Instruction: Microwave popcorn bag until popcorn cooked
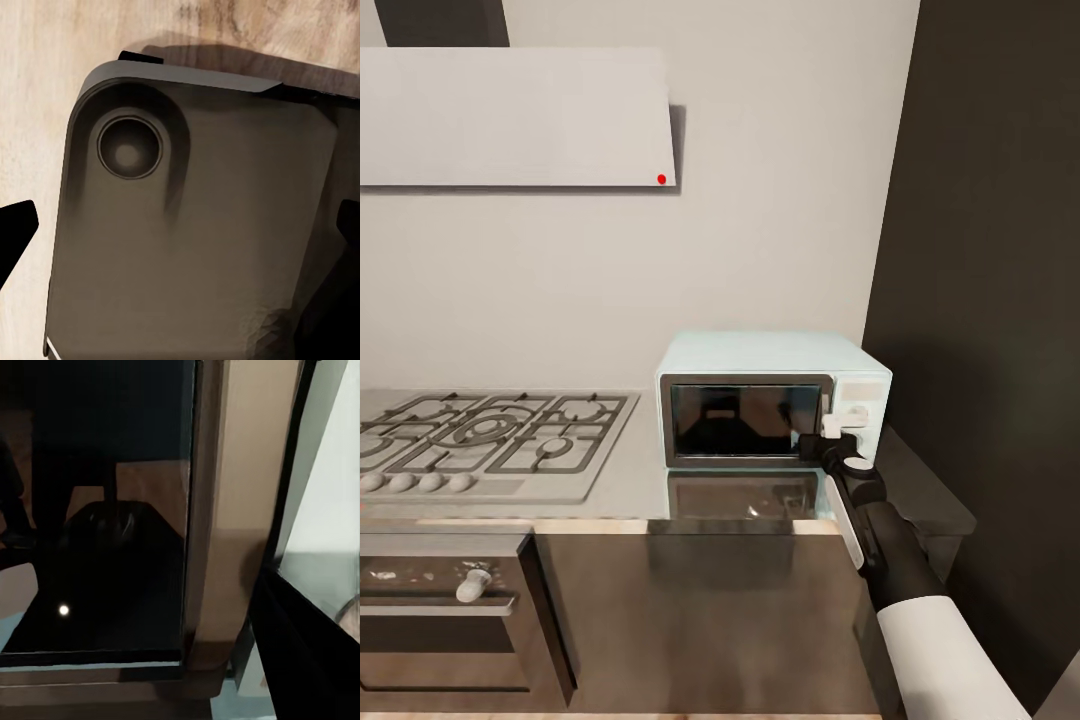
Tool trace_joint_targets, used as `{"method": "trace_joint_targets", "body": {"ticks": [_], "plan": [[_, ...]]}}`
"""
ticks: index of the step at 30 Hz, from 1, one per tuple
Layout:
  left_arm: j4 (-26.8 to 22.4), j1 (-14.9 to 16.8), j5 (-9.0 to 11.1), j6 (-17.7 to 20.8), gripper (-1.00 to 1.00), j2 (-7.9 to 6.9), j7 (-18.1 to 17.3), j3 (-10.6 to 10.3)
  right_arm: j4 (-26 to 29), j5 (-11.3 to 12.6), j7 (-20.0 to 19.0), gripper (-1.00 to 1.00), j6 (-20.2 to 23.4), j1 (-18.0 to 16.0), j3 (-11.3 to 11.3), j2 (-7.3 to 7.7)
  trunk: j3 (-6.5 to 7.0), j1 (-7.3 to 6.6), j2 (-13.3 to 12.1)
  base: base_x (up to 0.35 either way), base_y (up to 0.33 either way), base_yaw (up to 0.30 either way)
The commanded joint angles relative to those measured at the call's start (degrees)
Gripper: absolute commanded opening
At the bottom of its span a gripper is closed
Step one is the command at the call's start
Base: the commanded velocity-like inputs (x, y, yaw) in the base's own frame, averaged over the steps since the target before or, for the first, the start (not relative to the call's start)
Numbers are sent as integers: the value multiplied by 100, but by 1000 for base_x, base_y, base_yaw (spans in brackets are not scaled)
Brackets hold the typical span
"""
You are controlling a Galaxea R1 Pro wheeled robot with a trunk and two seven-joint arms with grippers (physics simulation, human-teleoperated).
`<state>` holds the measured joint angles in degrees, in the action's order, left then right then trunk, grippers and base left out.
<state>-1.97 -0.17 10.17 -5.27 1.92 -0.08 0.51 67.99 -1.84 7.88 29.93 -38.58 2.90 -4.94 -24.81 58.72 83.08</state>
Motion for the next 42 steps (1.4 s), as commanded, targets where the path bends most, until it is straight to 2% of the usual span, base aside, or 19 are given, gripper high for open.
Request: {"method": "trace_joint_targets", "body": {"ticks": [1,11,17,29,42], "plan": [[-5,-1,38,-9,100,1,-1,1,4,-92,20,-100,40,-1,0,2,-5,1,0,0,0,0],[-5,-1,32,-9,100,1,-1,8,4,-97,29,-100,12,-1,-112,2,-5,1,0,-40,0,0],[-5,-1,29,-9,100,1,-1,6,11,-105,29,-100,-61,-3,-106,-6,-5,1,0,-273,0,0],[-5,-1,29,-18,100,1,-1,2,12,-126,20,-100,-48,-1,-106,-7,-5,1,0,-15,0,0],[-5,-3,29,-18,100,1,-1,10,12,-114,20,-100,-48,-1,-97,-7,-5,1,0,-137,0,0]]}}
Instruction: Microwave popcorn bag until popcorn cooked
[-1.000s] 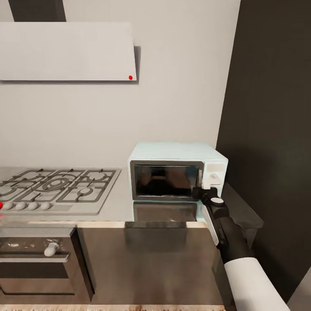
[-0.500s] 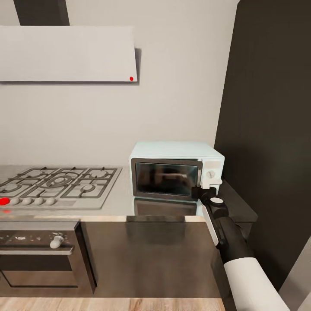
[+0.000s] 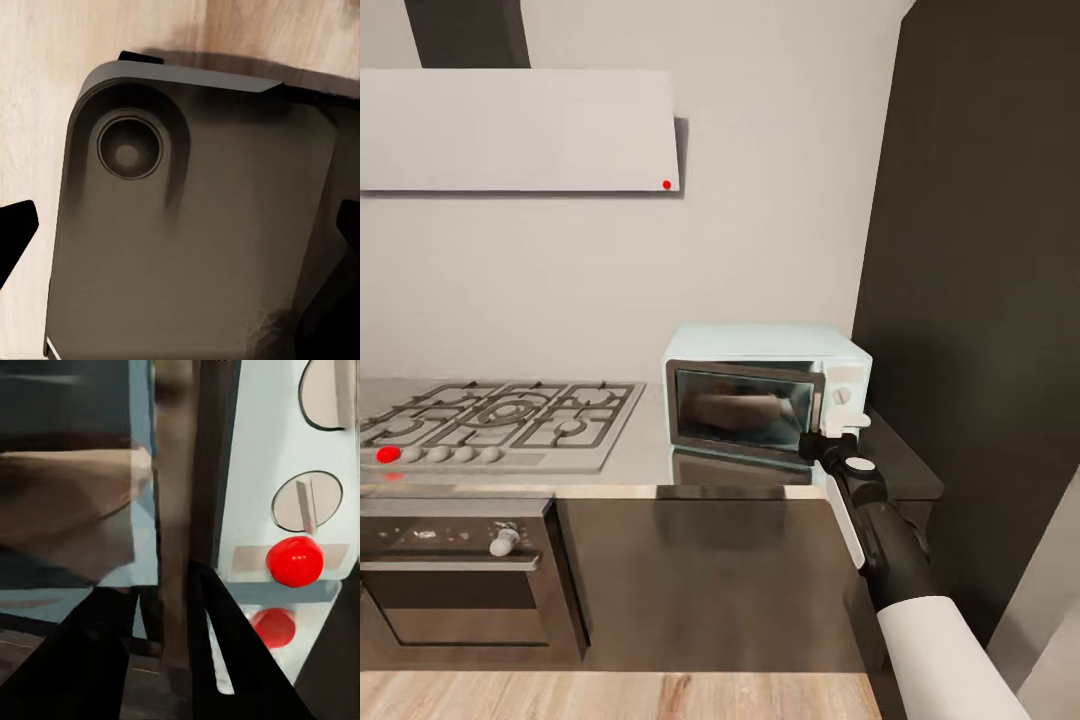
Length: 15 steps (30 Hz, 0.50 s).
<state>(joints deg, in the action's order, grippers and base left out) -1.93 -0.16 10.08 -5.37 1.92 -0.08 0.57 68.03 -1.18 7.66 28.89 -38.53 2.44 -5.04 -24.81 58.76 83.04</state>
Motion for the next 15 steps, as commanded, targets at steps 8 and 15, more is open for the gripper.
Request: {"method": "trace_joint_targets", "body": {"ticks": [8,15], "plan": [[-10,-3,37,-8,100,1,-1,-3,9,-197,43,-100,55,-5,-45,-2,-5,-3,4,-200,0,0],[-10,-2,37,-8,100,1,-1,-4,9,-191,43,-100,87,-5,-41,-6,-5,-3,4,-8,0,0]]}}
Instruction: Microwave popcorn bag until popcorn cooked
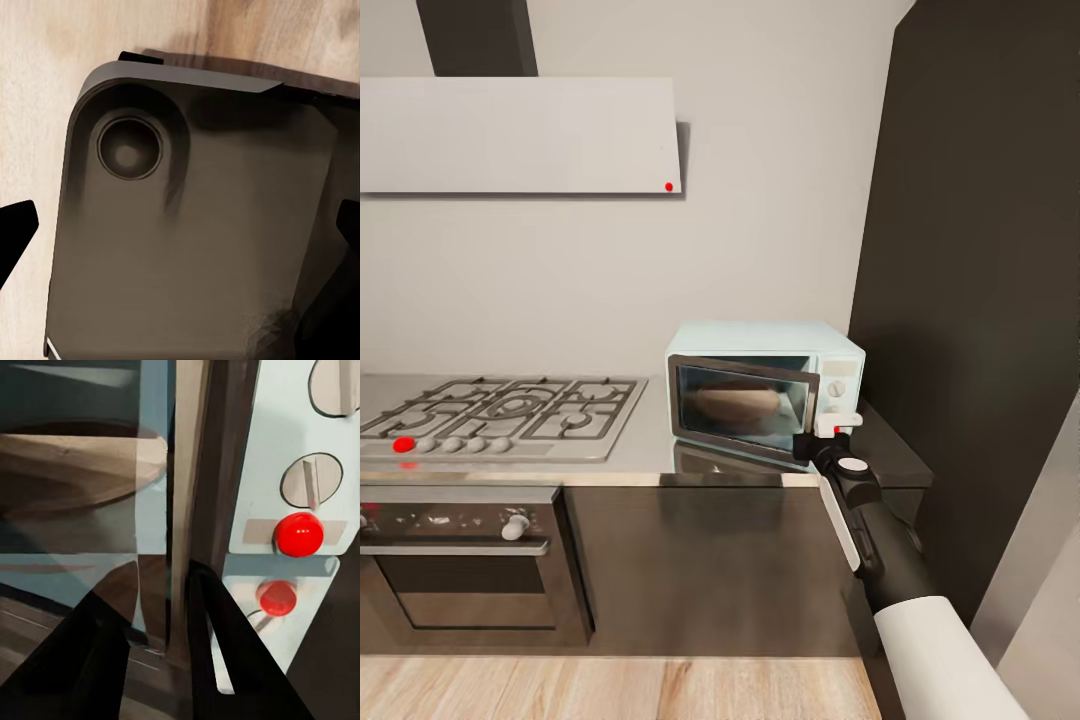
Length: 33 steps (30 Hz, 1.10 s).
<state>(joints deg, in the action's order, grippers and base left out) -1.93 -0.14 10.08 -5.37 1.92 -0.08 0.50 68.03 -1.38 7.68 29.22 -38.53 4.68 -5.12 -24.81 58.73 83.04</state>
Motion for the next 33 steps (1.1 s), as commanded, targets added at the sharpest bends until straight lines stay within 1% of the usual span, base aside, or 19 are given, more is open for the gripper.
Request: {"method": "trace_joint_targets", "body": {"ticks": [1,7,8,13,20,22,24,26,27,30,32,33], "plan": [[-9,-3,38,-8,100,1,-1,3,9,-171,41,-100,61,-6,-260,2,-5,0,4,0,0,0],[-9,-4,38,-8,100,1,-1,3,14,-185,32,-100,40,-6,-225,-4,-5,0,4,0,0,0],[-9,-4,38,-8,100,1,-1,3,15,-183,32,100,36,-6,-223,-5,-5,0,4,0,0,0],[-9,-3,38,-8,100,1,-1,3,27,-181,21,100,37,-6,-229,-5,-5,0,4,0,0,0],[-9,-5,38,-8,100,1,-1,3,138,-166,-61,100,89,-6,-195,33,-5,0,4,0,0,0],[-9,-4,38,-8,100,1,-1,3,301,-146,-96,100,116,-6,-189,36,-5,0,4,0,0,0],[-9,-3,38,-8,100,1,-1,3,459,-143,-236,100,289,-6,-194,37,-5,0,4,0,0,0],[-9,-3,38,-8,100,1,-1,3,624,-157,-578,100,523,-6,-201,48,-5,0,4,0,0,0],[-9,-3,38,-8,100,1,-1,5,665,-161,-685,100,560,-6,-202,69,-5,0,4,0,0,0],[-9,-3,38,-8,100,1,-1,5,736,-153,-984,100,698,-6,-205,275,-5,0,4,0,0,0],[-9,-3,38,-8,100,1,-1,4,770,-150,-1310,100,816,-6,-211,451,-5,0,4,0,0,0],[-9,-3,38,-8,100,1,-1,3,774,-152,-1429,100,834,-6,-211,494,-5,0,4,0,0,0]]}}
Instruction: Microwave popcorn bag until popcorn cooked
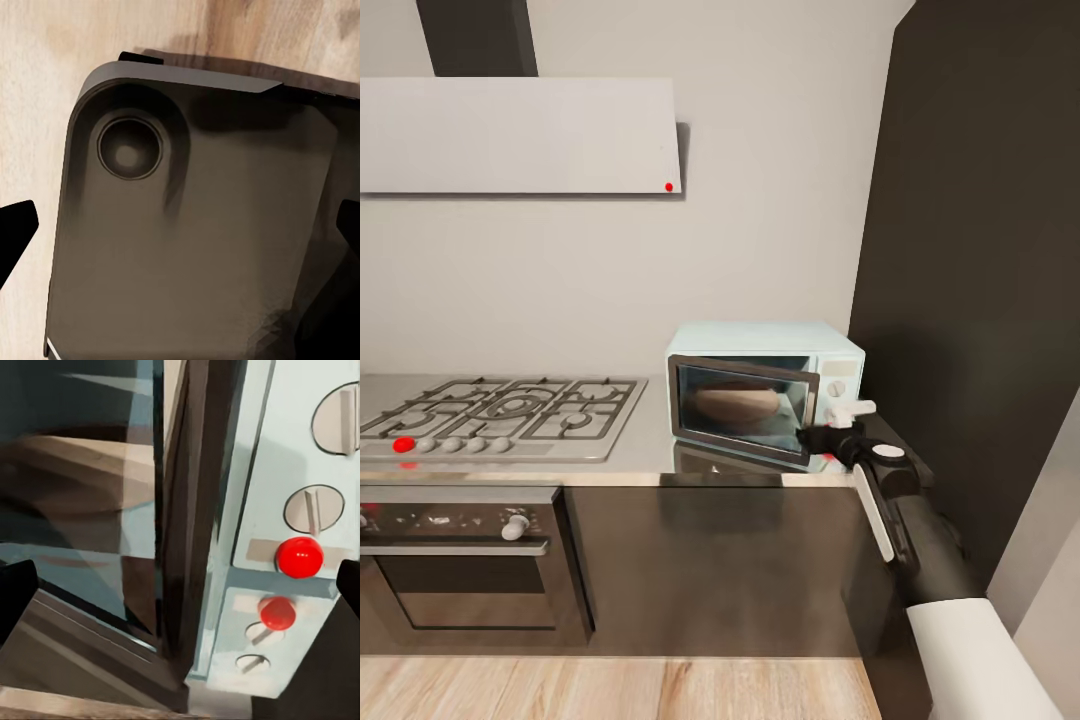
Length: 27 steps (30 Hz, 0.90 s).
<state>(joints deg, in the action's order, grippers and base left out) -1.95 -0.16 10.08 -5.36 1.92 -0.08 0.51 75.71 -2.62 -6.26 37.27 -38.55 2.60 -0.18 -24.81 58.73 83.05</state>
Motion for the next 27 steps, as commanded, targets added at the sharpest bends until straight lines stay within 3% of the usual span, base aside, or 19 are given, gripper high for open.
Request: {"method": "trace_joint_targets", "body": {"ticks": [1,6,16,27], "plan": [[-7,-2,38,-9,100,1,-1,1,10,-33,-183,100,45,-4,-4,62,-5,0,3,0,0,0],[-7,-2,38,-9,100,1,-1,2,12,-7,-421,100,60,-4,-10,326,-5,0,3,0,0,0],[-7,-2,38,-9,100,1,-1,3,-70,39,-447,100,62,-4,-25,825,-5,0,3,0,0,0],[-7,-2,38,-9,100,1,-1,1,-118,10,-344,100,38,-4,-77,853,-5,0,3,0,0,0]]}}
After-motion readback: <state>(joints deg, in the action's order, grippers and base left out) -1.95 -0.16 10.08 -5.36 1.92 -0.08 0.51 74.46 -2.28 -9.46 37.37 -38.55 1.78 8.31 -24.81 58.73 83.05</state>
